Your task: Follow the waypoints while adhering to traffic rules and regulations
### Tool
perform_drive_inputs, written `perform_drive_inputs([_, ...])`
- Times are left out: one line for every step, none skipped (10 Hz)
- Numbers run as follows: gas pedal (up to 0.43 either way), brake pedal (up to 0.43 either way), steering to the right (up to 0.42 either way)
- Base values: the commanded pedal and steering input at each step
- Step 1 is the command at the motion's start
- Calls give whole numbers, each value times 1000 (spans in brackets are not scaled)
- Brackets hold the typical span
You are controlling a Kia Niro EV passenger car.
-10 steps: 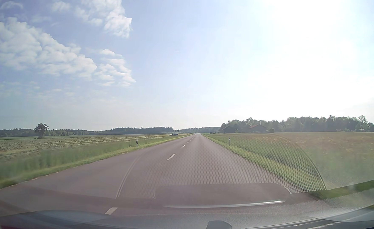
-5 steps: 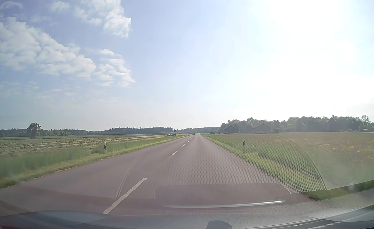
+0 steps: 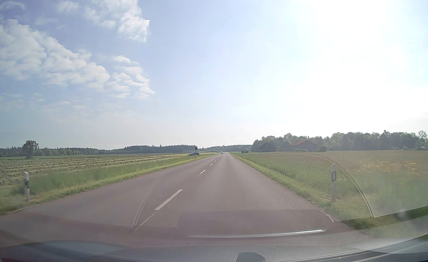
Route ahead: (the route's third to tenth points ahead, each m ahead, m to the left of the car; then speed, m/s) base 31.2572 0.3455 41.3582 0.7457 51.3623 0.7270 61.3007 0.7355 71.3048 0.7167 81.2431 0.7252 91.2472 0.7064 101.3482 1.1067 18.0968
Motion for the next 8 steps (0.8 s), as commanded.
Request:
perform_drive_inputs([209,0,-6])
perform_drive_inputs([209,0,-5])
perform_drive_inputs([197,0,-4])
perform_drive_inputs([177,0,-4])
perform_drive_inputs([177,0,-3])
perform_drive_inputs([177,0,-2])
perform_drive_inputs([177,0,-2])
perform_drive_inputs([177,0,-2])
